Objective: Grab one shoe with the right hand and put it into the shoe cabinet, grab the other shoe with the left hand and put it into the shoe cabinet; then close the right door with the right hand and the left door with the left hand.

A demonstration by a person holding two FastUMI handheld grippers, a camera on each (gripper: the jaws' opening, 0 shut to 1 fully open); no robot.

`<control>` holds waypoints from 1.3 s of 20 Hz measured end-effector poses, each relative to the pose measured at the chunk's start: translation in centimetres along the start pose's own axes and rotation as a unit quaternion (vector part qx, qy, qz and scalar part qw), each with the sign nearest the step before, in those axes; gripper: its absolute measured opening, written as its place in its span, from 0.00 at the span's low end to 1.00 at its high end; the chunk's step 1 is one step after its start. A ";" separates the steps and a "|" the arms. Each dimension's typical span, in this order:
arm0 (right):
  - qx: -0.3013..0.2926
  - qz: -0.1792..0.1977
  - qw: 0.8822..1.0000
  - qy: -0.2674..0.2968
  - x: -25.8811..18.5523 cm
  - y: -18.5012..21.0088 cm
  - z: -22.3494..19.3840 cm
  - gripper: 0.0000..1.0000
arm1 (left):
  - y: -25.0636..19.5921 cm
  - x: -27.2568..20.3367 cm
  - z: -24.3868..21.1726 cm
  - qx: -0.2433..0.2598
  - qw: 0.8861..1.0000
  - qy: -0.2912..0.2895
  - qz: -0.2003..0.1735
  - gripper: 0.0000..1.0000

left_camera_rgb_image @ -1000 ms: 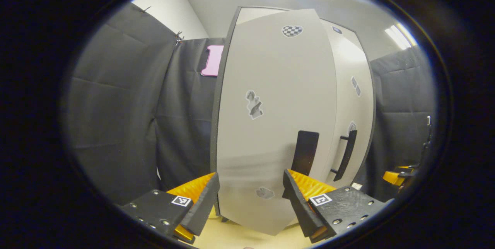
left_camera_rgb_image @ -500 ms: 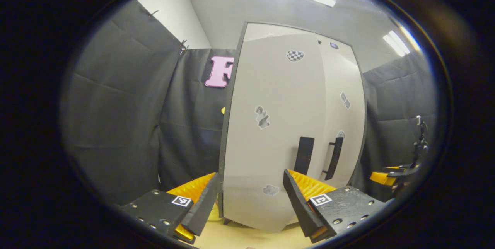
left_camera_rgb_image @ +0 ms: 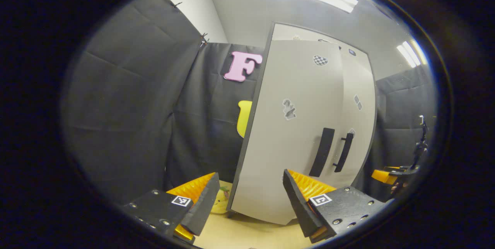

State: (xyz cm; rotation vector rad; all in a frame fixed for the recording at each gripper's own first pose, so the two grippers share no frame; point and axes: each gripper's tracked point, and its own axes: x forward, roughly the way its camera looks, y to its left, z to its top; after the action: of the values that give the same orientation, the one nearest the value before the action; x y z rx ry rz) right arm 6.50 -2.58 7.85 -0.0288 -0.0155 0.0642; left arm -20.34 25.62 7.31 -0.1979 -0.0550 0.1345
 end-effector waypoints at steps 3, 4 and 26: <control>-0.001 -0.005 1.000 0.003 0.1 0.7 0.1 0.98 | 0.9 0.1 -1.1 0.009 1.000 0.008 -0.001 0.94; -0.002 -0.008 1.000 0.003 0.1 0.9 0.2 0.98 | 1.3 0.0 -1.6 0.009 1.000 0.011 -0.004 0.94; 0.033 0.004 0.996 0.082 0.5 5.7 -2.7 0.98 | 4.0 -2.7 -4.1 0.058 0.997 0.057 0.013 0.88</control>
State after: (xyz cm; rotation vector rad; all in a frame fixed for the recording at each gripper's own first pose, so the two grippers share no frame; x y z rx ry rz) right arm 6.68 3.04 4.97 0.0320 0.1500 0.0699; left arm -23.28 28.32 2.37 -0.0894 0.0680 0.1518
